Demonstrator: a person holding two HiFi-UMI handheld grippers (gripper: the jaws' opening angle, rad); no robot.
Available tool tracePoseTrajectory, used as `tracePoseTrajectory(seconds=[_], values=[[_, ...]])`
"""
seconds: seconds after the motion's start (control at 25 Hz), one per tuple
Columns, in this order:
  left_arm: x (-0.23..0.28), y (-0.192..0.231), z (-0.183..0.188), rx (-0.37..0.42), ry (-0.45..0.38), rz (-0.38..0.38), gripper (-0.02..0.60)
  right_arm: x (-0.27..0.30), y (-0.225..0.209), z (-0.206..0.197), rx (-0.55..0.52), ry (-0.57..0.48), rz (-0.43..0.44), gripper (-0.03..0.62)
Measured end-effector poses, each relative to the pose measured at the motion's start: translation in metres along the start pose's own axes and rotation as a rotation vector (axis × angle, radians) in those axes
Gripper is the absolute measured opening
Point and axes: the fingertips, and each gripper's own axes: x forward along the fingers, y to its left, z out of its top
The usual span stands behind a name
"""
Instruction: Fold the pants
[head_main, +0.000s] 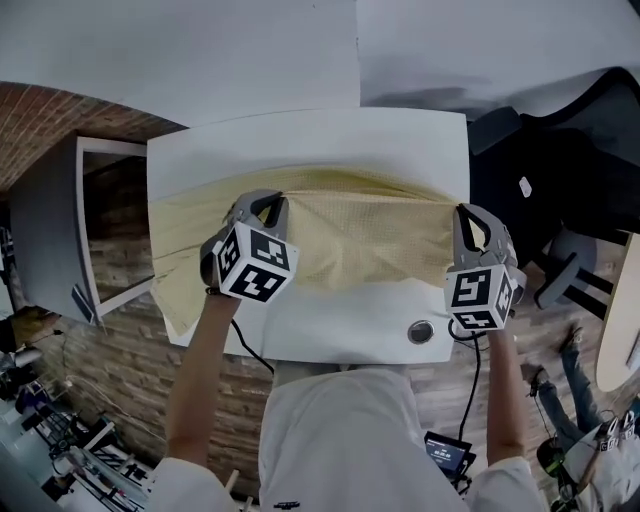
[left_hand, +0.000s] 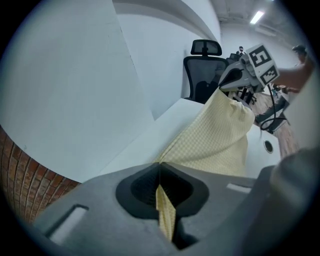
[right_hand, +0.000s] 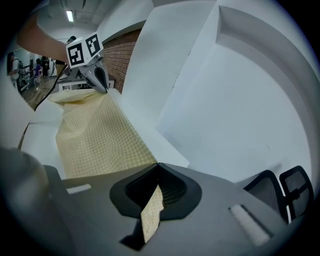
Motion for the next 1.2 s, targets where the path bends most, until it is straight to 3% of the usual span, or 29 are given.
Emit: tracePoseTrajectory(seconds=[0.36, 0.68, 0.8, 0.92, 1.2], values=[[0.062, 0.001, -0.009, 0.012, 0.051, 0.019, 0.008, 0.054, 0.008, -0.029, -0.014, 0.072, 0.036, 0.008], [0.102, 0.003, -0.024, -0.046, 0.116, 0.023, 0.018, 0.087, 0.014, -0.041, -0.051, 0.124, 0.057, 0.009], [0.107, 0.008, -0.03, -0.082, 0.126, 0.05, 0.09, 0.095, 0.019, -0.047, -0.07, 0.147, 0.061, 0.012], [0.104, 0.015, -0.037, -0.12, 0.124, 0.072, 0.19, 0.098, 0.021, -0.053, -0.085, 0.17, 0.046, 0.063], [0.07, 0.004, -0.033, -0.2, 0.018, 0.062, 0.259, 0.08, 0.008, -0.039, 0.004, 0.115, 0.001, 0.075]])
